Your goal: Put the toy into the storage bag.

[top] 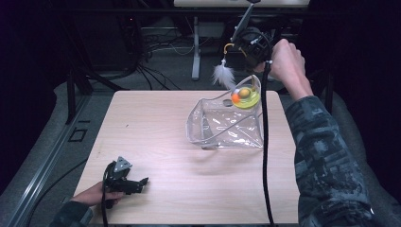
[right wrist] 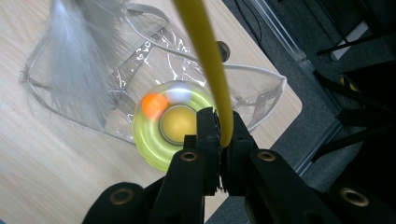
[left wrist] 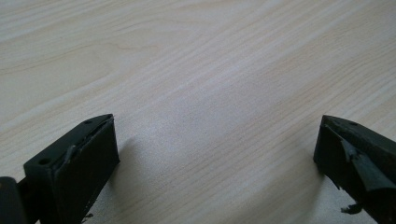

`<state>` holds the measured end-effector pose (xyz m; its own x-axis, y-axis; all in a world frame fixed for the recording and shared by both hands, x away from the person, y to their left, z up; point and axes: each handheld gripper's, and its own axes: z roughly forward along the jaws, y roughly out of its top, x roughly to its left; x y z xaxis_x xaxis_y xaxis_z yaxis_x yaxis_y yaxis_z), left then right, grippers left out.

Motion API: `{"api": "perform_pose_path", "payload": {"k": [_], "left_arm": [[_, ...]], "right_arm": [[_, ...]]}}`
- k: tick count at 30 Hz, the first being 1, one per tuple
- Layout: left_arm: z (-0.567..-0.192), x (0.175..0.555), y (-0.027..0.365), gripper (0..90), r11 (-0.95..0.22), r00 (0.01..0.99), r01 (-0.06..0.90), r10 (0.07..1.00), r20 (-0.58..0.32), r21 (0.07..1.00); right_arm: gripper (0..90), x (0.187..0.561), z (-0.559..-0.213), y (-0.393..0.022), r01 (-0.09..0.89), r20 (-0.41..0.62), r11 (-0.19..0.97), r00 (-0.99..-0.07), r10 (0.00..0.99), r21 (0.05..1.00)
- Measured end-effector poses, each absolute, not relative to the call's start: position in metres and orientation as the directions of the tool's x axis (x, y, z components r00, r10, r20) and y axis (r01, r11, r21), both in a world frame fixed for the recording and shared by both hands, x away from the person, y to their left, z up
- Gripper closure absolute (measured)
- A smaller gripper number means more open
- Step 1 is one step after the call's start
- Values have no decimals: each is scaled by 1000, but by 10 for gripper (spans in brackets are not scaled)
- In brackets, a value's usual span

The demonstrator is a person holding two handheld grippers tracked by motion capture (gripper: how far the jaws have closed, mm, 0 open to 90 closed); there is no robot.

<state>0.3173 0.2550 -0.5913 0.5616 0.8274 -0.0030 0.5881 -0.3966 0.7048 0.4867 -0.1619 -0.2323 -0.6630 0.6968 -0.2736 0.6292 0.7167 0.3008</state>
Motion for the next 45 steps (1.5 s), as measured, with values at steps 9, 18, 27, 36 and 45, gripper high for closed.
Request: {"api": "perform_pose_path", "payload": {"k": [9, 18, 27, 36, 45], "left_arm": [[-591, 317, 255, 0, -397, 561, 588, 827, -3, 705], [-591, 317, 255, 0, -396, 561, 588, 828, -3, 705], [-591, 317, 255, 0, -397, 562, 588, 827, -2, 705], [-591, 317, 255, 0, -397, 561, 588, 828, -2, 705], [-591, 317, 255, 0, -396, 561, 588, 828, -4, 705]], "right_arm": [[875, 496, -253, -162, 639, -245, 708, -665, 705, 301], [875, 500, -268, -161, 642, -228, 706, -670, 706, 299], [875, 502, -282, -162, 656, -207, 703, -673, 710, 275], [874, 502, -305, -169, 668, -182, 697, -676, 715, 260], [875, 501, -328, -175, 683, -153, 688, -674, 723, 243]]}}
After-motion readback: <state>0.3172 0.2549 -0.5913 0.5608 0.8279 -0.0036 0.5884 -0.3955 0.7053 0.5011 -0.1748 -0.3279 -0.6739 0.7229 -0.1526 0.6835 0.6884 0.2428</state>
